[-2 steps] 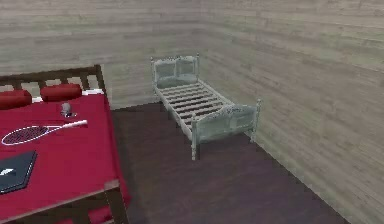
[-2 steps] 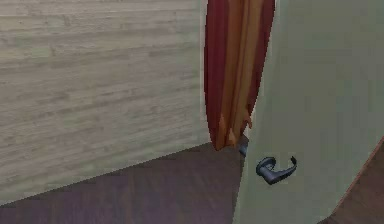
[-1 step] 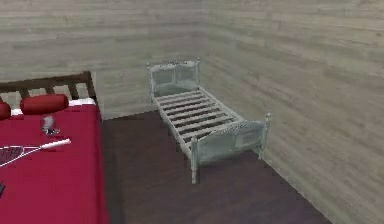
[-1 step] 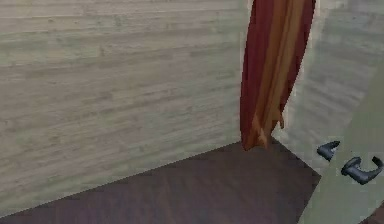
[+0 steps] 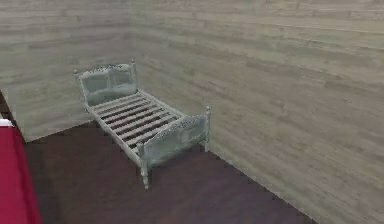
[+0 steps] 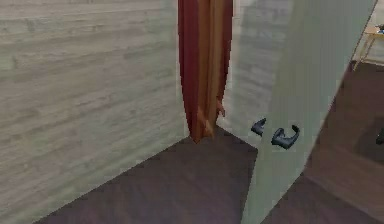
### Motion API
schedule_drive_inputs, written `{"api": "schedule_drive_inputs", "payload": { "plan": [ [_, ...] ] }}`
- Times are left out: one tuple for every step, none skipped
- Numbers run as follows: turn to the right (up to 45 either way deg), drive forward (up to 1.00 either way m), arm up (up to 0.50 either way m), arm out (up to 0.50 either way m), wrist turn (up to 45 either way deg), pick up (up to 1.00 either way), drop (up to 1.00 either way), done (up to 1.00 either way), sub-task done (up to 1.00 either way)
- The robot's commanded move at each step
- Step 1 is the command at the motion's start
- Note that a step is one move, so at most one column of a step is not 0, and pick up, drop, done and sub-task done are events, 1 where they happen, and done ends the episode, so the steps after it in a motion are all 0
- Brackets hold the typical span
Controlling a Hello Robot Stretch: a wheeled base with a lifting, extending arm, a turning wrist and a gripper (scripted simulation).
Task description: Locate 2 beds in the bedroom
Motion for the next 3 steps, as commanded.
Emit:
{"api": "schedule_drive_inputs", "payload": {
  "plan": [
    [0.0,0.45,0.0,0.0,0.0,0.0,0.0,0.0,0.0],
    [-18.0,0.0,0.0,0.0,0.0,0.0,0.0,0.0,0.0],
    [0.0,0.0,0.0,0.0,0.0,0.0,0.0,1.0,0.0]
  ]
}}
